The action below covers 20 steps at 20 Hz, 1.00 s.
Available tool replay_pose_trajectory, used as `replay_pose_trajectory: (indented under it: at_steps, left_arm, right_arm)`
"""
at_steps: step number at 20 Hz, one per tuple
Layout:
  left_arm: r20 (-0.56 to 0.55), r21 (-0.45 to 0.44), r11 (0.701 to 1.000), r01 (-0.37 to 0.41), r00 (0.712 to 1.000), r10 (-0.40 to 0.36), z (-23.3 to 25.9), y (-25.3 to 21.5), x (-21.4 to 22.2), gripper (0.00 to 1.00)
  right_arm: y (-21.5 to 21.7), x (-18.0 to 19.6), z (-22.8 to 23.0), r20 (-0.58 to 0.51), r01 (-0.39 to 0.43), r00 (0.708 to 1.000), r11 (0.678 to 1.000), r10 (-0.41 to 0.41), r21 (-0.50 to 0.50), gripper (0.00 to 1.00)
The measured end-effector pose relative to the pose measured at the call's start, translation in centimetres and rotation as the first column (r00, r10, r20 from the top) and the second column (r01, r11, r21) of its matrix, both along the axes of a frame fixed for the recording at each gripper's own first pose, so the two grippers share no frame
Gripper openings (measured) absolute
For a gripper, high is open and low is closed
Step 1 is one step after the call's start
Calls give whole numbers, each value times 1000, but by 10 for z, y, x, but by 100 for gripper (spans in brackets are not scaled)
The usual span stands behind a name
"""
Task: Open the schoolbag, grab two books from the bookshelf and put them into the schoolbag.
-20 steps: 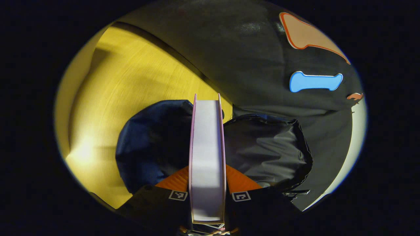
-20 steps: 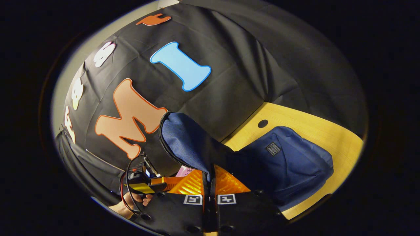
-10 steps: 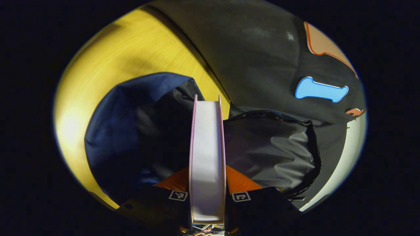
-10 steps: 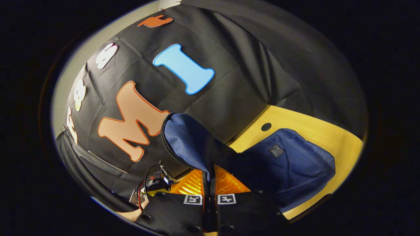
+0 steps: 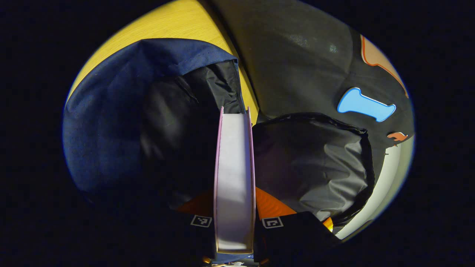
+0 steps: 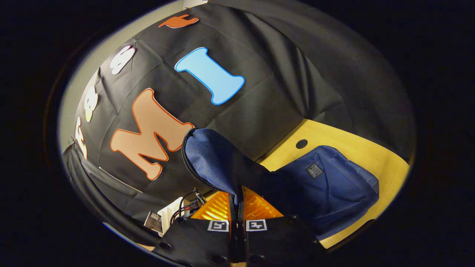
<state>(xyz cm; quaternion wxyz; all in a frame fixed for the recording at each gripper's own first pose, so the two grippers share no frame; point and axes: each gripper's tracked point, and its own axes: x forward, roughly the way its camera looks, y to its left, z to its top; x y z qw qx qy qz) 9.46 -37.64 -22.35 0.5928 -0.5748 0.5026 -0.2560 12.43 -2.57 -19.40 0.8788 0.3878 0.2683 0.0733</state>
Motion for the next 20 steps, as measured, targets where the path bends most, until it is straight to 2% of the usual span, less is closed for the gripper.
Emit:
replay_pose_trajectory:
  at_steps: [3, 4, 6, 8, 10, 11, 12, 13, 14, 17, 18, 19, 20]
  left_arm:
    - [31, 39, 999, 30, 999, -31, -1, 6, 0, 34]
    - [35, 105, 994, 33, 999, -37, -9, 9, 4, 41]
    - [34, 279, 960, 16, 999, -26, -36, 22, 7, 73]
    - [25, 356, 933, 42, 998, -55, -41, 35, 2, 81]
    - [36, 450, 890, 80, 994, -108, -46, 45, -1, 87]
    - [32, 486, 867, 113, 989, -147, -48, 50, -5, 88]
    - [40, 498, 859, 123, 986, -164, -44, 52, -8, 88]
    - [60, 514, 850, 113, 984, -167, -38, 57, -5, 84]
    - [84, 536, 838, 101, 981, -173, -38, 62, -2, 89]
    - [143, 606, 791, 83, 967, -211, -36, 82, 1, 89]
    - [153, 619, 782, 78, 964, -217, -32, 86, 1, 94]
    - [165, 627, 776, 73, 961, -224, -30, 91, 1, 89]
    - [176, 639, 766, 64, 958, -227, -27, 97, 1, 89]
  right_arm:
    - [-1, -1, -2, 3, 2, 1000, 1000, -2, -1, 3]
    - [-1, -1, -1, 3, 0, 1000, 1000, 0, 0, 3]
    - [-1, -3, -2, 3, -2, 1000, 1000, 2, -6, 3]
    - [1, -3, -3, 2, -3, 1000, 1000, 3, -1, 3]
    - [0, -4, -4, 3, -1, 1000, 1000, 1, 1, 3]
    - [0, -5, -5, 2, 1, 1000, 1000, -1, -1, 3]
    - [0, -5, -5, 2, 1, 1000, 1000, -1, 0, 3]
    - [1, -5, -4, 4, 3, 1000, 1000, -3, 1, 3]
    - [0, -5, -4, 4, 5, 1000, 1000, -5, 2, 3]
    - [0, -7, -5, 5, 9, 1000, 1000, -9, 6, 3]
    - [-1, -7, -4, 4, 9, 1000, 1000, -9, 8, 3]
    - [0, -8, -5, 2, 9, 1000, 1000, -9, 8, 2]
    - [0, -8, -6, 2, 9, 1000, 1000, -9, 8, 3]
